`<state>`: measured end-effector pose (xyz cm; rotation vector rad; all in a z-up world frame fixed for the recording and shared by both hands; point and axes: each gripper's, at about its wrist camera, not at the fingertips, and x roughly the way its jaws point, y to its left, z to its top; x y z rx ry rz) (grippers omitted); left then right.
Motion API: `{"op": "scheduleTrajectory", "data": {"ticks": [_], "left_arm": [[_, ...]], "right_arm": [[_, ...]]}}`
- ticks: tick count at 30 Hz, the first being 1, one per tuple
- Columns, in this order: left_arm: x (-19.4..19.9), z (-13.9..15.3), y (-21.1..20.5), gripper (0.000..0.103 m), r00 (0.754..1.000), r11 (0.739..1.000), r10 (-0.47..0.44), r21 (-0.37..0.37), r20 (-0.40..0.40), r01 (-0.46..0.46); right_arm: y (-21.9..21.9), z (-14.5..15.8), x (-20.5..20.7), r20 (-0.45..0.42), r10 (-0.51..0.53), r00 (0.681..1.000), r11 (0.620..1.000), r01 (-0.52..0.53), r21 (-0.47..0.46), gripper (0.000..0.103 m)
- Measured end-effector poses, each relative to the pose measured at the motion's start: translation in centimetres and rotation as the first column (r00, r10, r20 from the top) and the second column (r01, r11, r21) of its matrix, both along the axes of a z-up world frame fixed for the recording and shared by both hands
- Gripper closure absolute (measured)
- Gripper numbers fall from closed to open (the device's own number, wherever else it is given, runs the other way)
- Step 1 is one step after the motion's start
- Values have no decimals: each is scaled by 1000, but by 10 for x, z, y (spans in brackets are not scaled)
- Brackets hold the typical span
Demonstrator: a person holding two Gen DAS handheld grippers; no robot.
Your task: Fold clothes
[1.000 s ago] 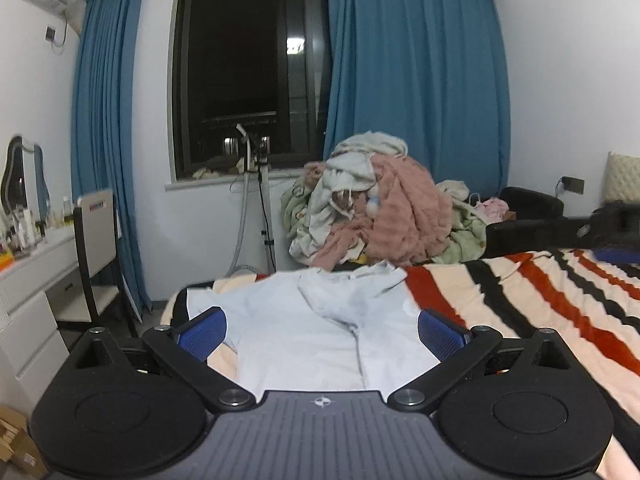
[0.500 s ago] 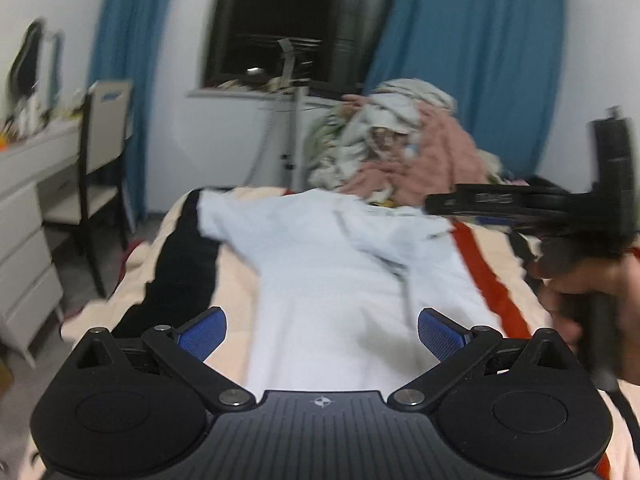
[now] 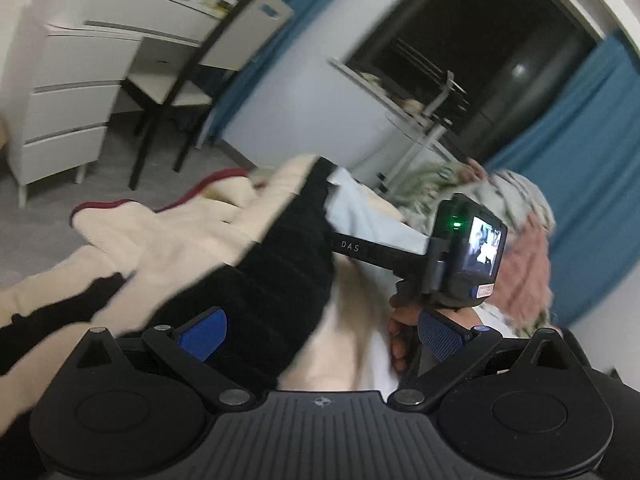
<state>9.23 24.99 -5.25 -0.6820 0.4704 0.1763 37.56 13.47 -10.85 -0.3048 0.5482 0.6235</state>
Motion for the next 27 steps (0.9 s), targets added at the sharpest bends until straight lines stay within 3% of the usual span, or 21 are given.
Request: {"op": "scheduleTrajectory", "data": {"ticks": [2, 3, 5, 6, 8, 13, 18, 23, 27], "left_arm": [[6, -7, 7, 0, 1000, 1000, 20, -13, -5, -20], [10, -10, 9, 0, 1000, 1000, 22, -18, -9, -23], [8, -8, 3, 0, 1000, 1000, 15, -5, -8, -15], [7, -8, 0, 0, 1000, 1000, 11, 1, -8, -11], [5, -6, -6, 0, 1000, 1000, 4, 14, -7, -4], [-2, -1, -21, 0, 1000, 999, -17, 45, -3, 17], [-14, 10, -44, 0, 997, 994, -70, 84, 27, 68], [-26, 21, -67, 0, 991, 985, -124, 124, 52, 117], [-13, 12, -85, 0, 986, 969, -163, 189, 21, 156]], "right_arm": [[15, -2, 10, 65, -30, 997, 999, 31, -10, 29], [20, 0, 14, 86, -52, 995, 999, 52, -5, 43], [22, 4, 21, 107, -112, 988, 994, 112, 4, 90], [23, 7, 25, 111, -145, 983, 989, 144, 9, 96], [13, 18, 31, 86, -209, 974, 977, 205, 52, 97], [-57, 70, 16, 169, -315, 934, 930, 268, 253, 97], [-166, 106, 19, 180, -509, 842, 821, 412, 395, 97], [-274, 86, 35, 66, -682, 729, 683, 601, 416, 97], [-331, 37, 47, -66, -731, 679, 606, 691, 394, 95]]}}
